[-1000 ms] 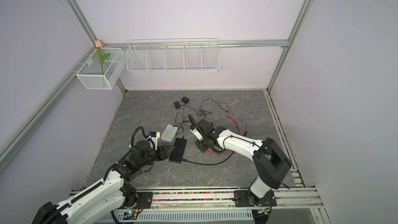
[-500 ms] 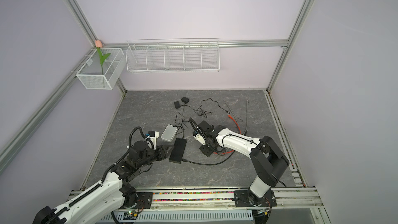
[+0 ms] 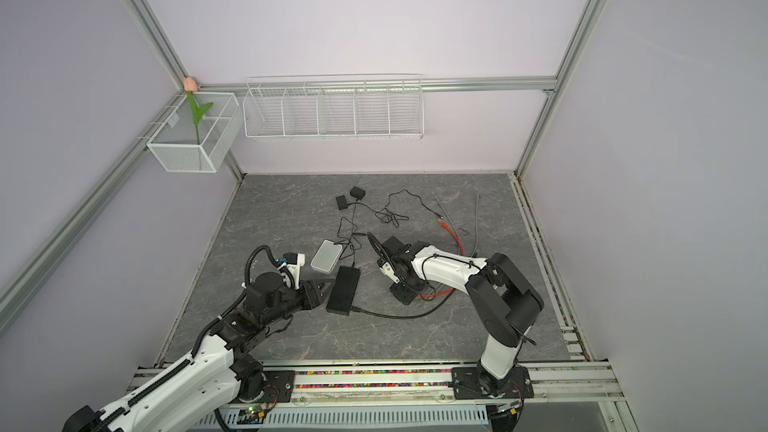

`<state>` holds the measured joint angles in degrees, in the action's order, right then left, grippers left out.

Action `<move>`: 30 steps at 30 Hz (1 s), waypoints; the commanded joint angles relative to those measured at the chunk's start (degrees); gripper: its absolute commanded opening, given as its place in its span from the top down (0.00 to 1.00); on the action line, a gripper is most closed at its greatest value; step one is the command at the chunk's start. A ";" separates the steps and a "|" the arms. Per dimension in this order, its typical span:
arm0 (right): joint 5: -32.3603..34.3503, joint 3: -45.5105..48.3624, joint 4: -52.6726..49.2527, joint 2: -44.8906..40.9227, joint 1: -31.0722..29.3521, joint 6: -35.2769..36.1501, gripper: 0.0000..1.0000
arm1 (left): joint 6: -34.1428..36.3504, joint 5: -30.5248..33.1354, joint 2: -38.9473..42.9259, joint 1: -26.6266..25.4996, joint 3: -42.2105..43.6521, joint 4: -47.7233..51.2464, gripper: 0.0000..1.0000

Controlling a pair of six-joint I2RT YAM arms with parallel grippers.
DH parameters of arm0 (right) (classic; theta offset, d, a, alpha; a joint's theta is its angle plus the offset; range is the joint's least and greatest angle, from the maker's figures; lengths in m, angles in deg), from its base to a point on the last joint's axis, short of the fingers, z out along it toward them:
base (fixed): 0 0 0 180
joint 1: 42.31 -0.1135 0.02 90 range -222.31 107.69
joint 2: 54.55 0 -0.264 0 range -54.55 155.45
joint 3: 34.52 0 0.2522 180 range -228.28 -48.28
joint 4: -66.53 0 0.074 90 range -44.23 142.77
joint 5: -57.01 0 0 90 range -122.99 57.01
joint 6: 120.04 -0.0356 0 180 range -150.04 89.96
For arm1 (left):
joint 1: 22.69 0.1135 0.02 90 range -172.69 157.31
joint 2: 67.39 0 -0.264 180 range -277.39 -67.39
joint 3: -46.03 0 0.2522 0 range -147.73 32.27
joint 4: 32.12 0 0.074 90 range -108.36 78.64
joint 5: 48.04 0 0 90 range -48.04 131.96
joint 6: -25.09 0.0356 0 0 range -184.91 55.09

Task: Insert the plug into the switch port
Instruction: 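Regrasp the red cable near its plug with the right gripper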

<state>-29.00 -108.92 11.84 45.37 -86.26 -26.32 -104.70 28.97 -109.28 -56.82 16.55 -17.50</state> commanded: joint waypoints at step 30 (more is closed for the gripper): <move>6.29 6.99 17.61 -21.48 -8.39 -3.73 0.94 | -5.11 -11.03 -14.94 -4.06 -3.63 -27.53 0.44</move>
<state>-20.98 -103.00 27.34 25.17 -93.86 -29.86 -109.53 19.31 -122.81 -58.98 15.74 -38.63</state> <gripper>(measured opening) 0.072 0.558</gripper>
